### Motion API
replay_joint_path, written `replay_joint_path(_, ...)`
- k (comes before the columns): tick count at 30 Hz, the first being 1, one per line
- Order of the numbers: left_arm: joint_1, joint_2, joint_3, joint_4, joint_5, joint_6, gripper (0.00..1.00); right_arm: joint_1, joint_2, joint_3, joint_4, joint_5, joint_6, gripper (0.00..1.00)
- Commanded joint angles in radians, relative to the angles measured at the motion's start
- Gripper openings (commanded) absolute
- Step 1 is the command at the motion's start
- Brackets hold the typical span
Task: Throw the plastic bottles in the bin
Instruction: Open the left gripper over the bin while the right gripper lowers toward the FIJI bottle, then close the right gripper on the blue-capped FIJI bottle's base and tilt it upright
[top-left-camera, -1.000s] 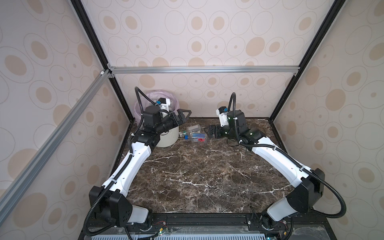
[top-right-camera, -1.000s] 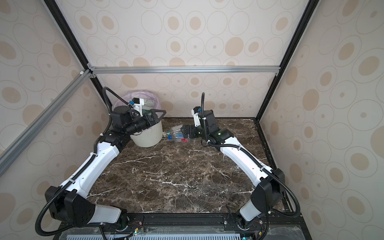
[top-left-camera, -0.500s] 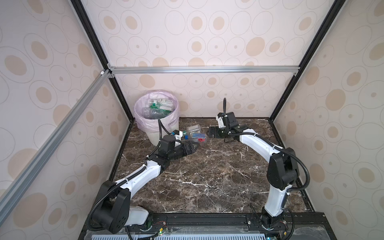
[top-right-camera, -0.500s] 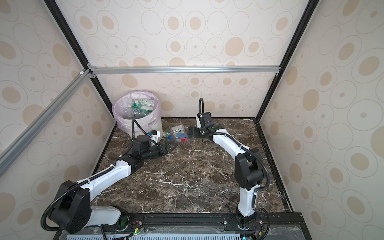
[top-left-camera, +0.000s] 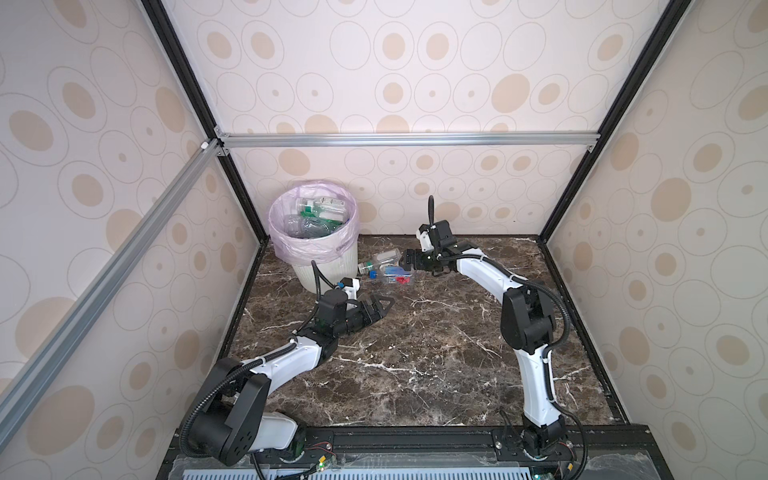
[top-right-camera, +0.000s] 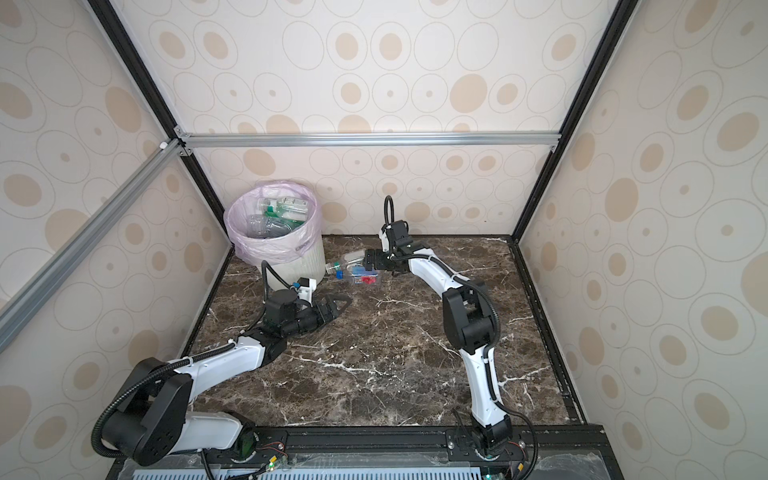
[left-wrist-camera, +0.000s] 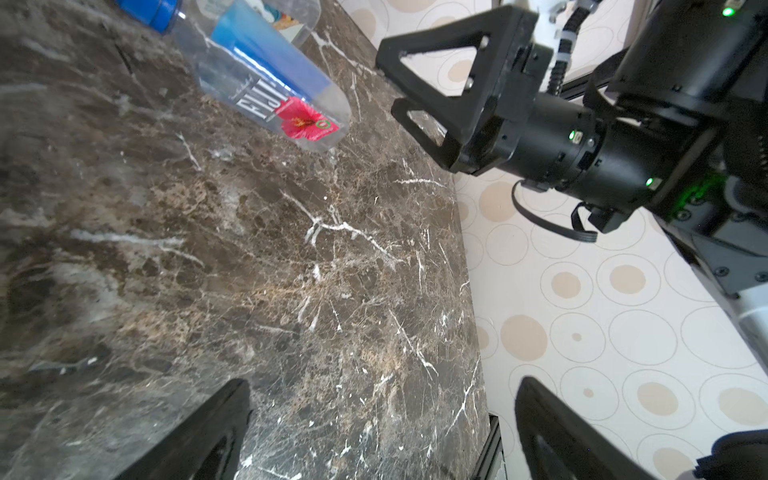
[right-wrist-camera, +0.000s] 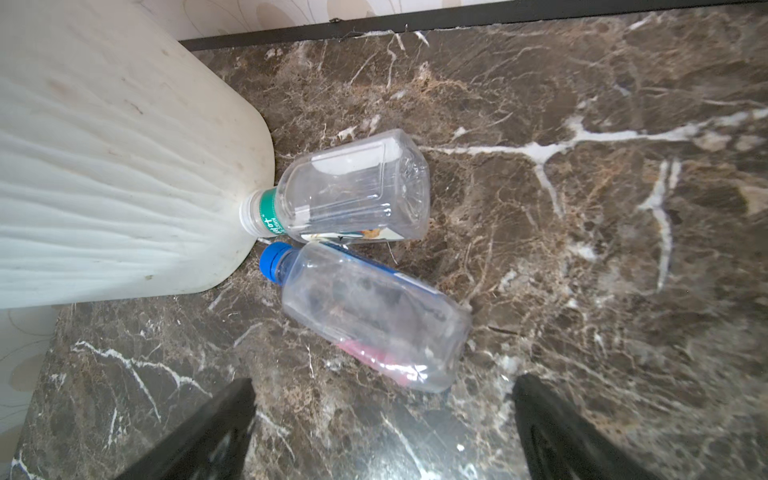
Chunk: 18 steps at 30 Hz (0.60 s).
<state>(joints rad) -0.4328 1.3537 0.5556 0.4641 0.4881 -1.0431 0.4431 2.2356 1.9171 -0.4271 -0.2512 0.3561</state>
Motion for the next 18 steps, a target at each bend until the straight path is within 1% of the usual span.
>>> replay_joint_path(1,0.006,0.015,-0.025,0.075,-0.012,-0.041,0.99,0.003,0.05,0.05,-0.021,-0.032,-0.013,1.0)
replay_joint_path(5,0.015,0.028,-0.043,0.083,-0.005,-0.041,0.99,0.003,0.092,0.069,0.003,-0.046,-0.018,1.0)
replay_joint_path(9,0.034,0.045,-0.024,0.059,0.016,-0.009,0.99,0.004,0.138,0.113,-0.006,-0.06,-0.029,1.0)
replay_joint_path(12,0.057,0.073,-0.017,0.057,0.044,-0.001,0.99,0.01,0.154,0.115,0.016,-0.084,-0.031,1.0)
replay_joint_path(18,0.098,0.081,-0.037,0.075,0.058,0.0,0.99,0.039,0.126,0.065,0.043,-0.094,-0.041,1.0)
